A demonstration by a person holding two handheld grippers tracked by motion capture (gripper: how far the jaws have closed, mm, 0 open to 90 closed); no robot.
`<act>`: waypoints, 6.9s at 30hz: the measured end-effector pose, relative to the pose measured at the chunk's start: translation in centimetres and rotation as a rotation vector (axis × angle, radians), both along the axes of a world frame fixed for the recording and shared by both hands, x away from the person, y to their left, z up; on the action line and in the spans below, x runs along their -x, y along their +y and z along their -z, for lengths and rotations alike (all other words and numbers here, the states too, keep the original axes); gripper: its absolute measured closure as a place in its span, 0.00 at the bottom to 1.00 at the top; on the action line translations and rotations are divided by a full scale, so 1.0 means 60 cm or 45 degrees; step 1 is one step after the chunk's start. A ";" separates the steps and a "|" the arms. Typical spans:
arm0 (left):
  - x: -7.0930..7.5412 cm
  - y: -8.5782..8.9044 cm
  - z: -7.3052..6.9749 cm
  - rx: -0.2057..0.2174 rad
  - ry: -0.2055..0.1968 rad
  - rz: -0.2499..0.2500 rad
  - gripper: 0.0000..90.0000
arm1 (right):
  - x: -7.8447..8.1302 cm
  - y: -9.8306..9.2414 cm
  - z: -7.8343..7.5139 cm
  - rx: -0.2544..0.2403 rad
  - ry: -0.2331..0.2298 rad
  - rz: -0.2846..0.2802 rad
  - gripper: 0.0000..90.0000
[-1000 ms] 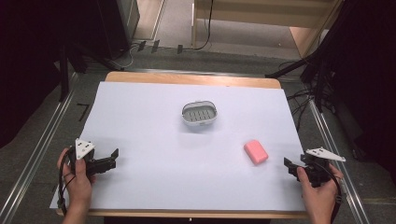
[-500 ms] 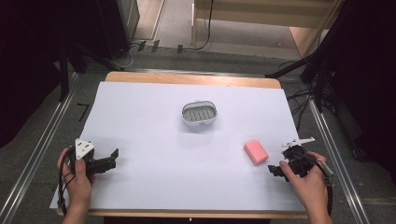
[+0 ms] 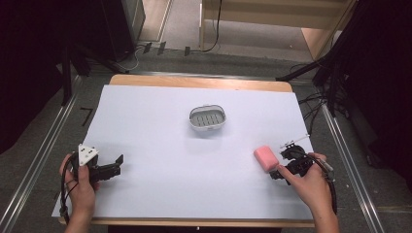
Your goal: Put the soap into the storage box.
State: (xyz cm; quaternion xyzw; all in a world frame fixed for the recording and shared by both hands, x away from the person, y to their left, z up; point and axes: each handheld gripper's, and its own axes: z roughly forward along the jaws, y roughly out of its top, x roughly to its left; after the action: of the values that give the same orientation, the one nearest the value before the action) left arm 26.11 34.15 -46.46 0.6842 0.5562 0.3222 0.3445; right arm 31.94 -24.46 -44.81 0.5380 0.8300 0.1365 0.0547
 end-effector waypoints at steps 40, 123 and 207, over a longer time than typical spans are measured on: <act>-0.001 0.001 0.000 0.016 0.004 -0.004 0.00 | -0.067 0.066 -0.003 -0.068 0.027 0.011 0.33; -0.001 0.003 0.000 0.024 0.006 0.000 0.00 | -0.160 0.175 -0.068 -0.076 -0.031 -0.718 0.43; -0.002 0.004 0.000 0.037 0.008 0.002 0.00 | -0.239 0.324 -0.126 -0.079 -0.202 -1.249 0.43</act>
State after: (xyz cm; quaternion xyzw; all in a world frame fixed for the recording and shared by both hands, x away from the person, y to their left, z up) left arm 26.21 34.41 -46.46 0.6806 0.5613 0.3116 0.3530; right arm 46.29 -5.00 -37.27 0.0735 0.9742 0.2112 0.0311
